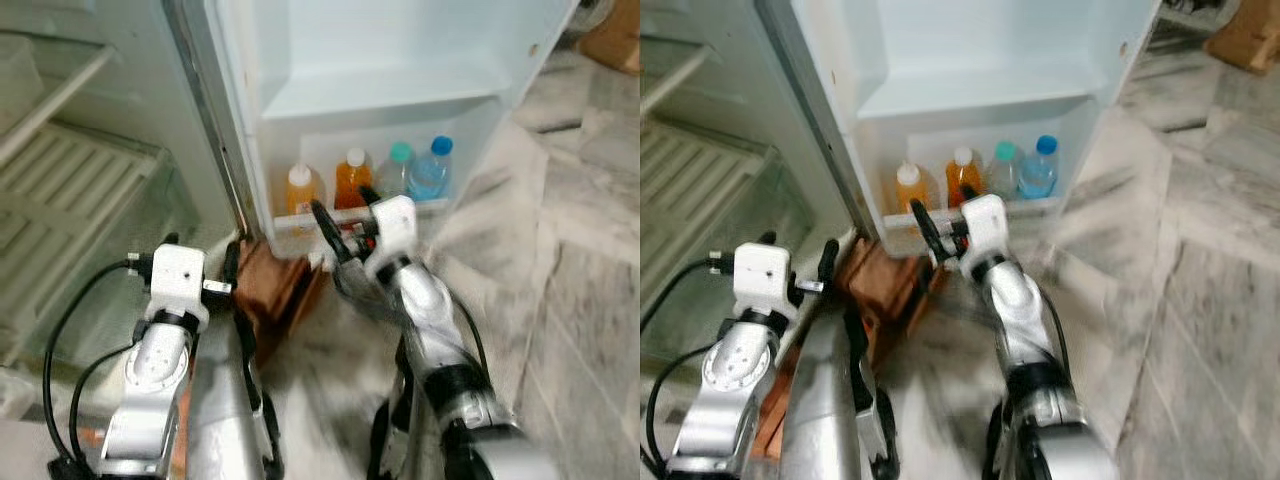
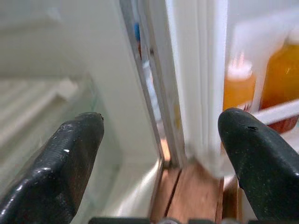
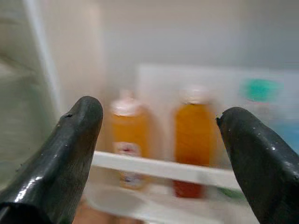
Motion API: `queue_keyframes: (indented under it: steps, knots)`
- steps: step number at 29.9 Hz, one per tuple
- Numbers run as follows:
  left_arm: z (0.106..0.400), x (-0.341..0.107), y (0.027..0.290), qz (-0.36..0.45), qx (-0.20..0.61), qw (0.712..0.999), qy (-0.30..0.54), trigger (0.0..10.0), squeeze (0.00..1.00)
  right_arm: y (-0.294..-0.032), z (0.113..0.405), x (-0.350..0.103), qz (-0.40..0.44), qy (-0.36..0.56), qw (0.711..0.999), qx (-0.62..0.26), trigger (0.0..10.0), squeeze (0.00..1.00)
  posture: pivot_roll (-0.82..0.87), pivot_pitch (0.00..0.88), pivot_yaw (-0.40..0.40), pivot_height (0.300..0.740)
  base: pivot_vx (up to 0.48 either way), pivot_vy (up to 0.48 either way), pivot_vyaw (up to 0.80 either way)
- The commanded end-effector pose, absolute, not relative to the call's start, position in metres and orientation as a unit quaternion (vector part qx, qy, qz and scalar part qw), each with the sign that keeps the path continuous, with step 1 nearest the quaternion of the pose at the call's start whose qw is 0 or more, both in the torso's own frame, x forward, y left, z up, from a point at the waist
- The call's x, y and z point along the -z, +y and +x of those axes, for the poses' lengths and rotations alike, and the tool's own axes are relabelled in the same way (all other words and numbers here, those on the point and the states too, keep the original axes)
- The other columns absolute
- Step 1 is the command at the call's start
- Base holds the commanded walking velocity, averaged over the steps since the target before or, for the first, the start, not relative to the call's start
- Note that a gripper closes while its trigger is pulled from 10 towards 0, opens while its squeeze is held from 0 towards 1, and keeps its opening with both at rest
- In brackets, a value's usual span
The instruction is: Restocking fridge
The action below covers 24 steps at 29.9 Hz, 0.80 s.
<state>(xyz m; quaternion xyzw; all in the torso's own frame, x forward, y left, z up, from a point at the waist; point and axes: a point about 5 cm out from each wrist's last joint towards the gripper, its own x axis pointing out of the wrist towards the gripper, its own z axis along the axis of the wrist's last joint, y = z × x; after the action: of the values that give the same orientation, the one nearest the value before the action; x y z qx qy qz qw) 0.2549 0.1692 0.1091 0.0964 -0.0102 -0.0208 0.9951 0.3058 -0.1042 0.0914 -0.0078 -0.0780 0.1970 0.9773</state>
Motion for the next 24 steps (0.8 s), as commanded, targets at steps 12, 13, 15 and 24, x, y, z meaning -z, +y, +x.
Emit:
queue_keyframes:
  steps: [12,13,15,24]
  knots:
    - [0.245,-0.08,0.176,0.081,0.009,0.996,0.019,10.0,0.0,-0.15,0.291,-0.096,-0.05,-0.079,0.992,-0.082,10.0,0.0,0.09,0.0,0.021,0.539,0.0,0.0,0.0]
    - [0.245,-0.078,0.177,0.082,0.008,0.996,0.02,10.0,0.0,-0.15,0.292,-0.097,-0.049,-0.079,0.992,-0.08,10.0,0.0,0.09,0.0,0.021,0.544,0.0,0.0,0.0]
    - [0.245,-0.076,0.179,0.085,0.003,0.996,0.022,10.0,0.0,-0.15,0.293,-0.098,-0.042,-0.076,0.993,-0.078,10.0,0.0,0.09,0.0,0.017,0.554,0.0,0.0,0.0]
    - [0.261,-0.079,0.175,0.087,0.0,0.996,0.006,10.0,0.0,-0.145,0.299,-0.095,-0.03,-0.056,0.994,-0.084,10.0,0.0,0.11,0.0,0.006,0.609,0.0,0.0,0.0]
